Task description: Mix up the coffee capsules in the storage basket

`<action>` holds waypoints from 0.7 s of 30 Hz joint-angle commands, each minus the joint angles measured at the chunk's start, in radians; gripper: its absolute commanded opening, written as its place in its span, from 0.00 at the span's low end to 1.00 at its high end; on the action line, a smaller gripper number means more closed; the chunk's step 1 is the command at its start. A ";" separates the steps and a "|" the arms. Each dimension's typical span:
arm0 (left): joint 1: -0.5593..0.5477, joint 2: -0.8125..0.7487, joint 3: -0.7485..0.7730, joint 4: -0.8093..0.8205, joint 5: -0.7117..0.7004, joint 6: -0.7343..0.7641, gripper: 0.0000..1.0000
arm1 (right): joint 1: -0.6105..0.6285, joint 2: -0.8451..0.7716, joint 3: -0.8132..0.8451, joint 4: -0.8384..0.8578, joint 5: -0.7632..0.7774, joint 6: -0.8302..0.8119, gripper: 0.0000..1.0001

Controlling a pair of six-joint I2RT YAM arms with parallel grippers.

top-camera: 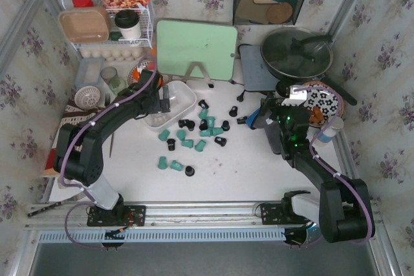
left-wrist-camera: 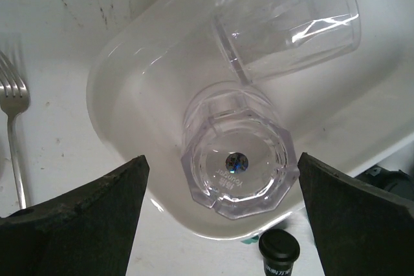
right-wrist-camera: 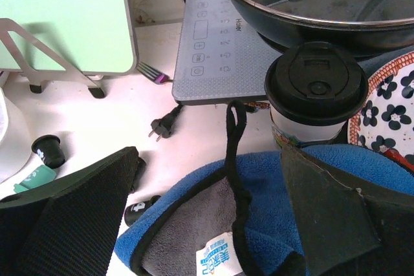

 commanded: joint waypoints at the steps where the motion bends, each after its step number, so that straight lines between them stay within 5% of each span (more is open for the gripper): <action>1: 0.000 0.038 0.002 0.018 0.006 0.005 0.99 | 0.003 0.002 0.006 0.013 -0.011 -0.003 1.00; 21: 0.001 0.094 0.041 -0.020 -0.019 -0.100 0.88 | 0.005 0.006 0.010 0.012 -0.022 -0.007 1.00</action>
